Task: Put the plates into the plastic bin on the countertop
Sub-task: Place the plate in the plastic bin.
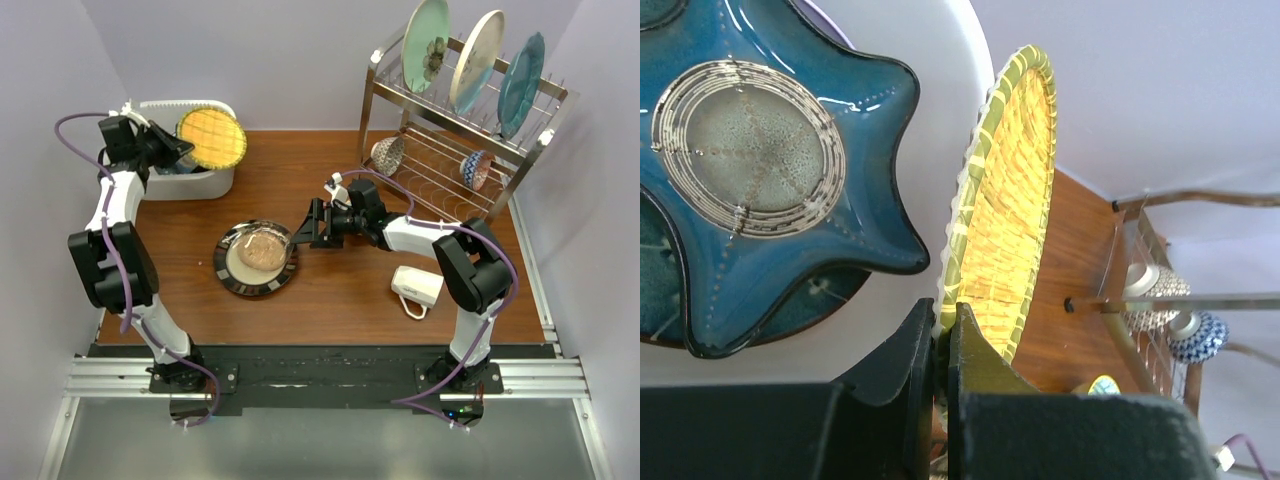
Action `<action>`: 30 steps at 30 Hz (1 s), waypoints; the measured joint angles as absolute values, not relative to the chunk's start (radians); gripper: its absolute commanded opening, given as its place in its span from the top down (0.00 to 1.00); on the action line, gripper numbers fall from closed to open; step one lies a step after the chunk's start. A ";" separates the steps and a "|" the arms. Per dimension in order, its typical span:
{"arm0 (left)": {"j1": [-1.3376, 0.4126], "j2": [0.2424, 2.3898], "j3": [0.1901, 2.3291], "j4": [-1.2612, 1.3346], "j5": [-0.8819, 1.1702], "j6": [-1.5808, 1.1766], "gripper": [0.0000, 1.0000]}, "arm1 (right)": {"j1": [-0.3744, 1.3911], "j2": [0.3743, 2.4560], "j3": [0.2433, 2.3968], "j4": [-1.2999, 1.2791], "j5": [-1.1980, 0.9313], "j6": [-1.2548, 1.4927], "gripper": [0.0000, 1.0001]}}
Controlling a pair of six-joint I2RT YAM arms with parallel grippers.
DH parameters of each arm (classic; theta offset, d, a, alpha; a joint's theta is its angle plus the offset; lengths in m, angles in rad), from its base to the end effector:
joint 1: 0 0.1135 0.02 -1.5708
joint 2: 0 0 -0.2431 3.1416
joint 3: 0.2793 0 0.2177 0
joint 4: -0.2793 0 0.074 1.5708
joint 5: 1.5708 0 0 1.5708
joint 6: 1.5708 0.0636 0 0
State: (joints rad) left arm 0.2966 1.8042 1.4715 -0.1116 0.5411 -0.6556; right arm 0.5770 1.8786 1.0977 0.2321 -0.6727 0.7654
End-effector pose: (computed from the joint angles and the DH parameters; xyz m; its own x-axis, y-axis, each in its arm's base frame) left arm 0.4013 0.0884 0.2832 -0.4443 -0.6822 -0.5808 -0.0966 0.6809 -0.7259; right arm 0.3053 0.2460 0.1759 -0.9196 0.0480 -0.3900 -0.3260 0.4607 0.8255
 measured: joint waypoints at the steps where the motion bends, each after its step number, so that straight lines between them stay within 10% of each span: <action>1: 0.299 1.810 1.472 -0.101 0.542 -0.666 1.00 | 0.577 1.879 1.098 0.232 -0.673 0.765 0.02; 30: 0.382 2.003 1.506 0.046 0.485 -0.783 0.91 | 0.577 1.907 1.098 0.228 -0.672 0.765 0.01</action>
